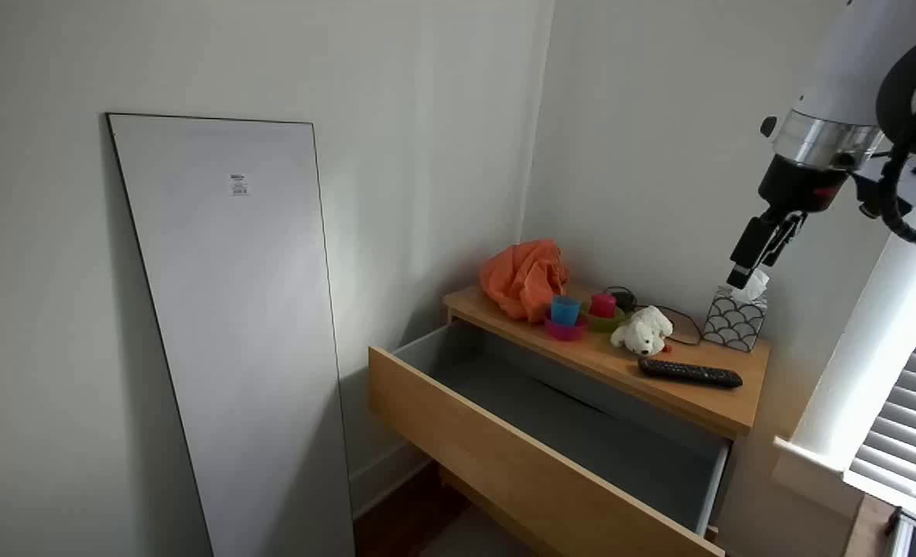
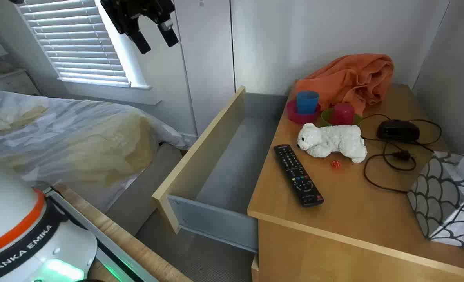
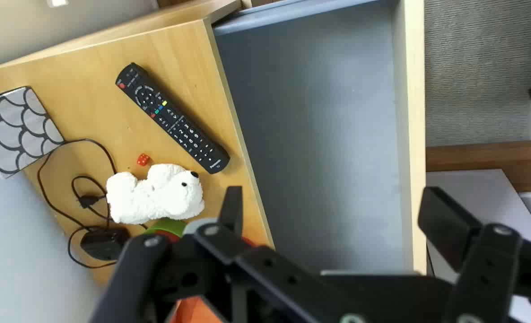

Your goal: Close the top drawer

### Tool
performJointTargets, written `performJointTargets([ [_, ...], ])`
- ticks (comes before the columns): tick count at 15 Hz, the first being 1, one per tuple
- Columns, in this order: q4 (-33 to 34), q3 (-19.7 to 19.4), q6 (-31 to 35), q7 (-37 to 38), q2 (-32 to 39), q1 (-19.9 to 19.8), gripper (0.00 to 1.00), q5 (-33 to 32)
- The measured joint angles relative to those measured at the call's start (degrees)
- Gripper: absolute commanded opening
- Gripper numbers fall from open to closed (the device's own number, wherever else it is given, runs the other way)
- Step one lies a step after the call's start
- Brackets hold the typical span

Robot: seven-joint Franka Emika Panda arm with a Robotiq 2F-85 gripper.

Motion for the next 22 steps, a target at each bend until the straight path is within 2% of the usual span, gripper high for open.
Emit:
performJointTargets([
  [4,-1.9,0.0,-0.1,0.0,0.5,0.0,1.00,0.0],
  [22,-1.1,0.0,-0.1,-0.3,1.5,0.9,1.00,0.4],
])
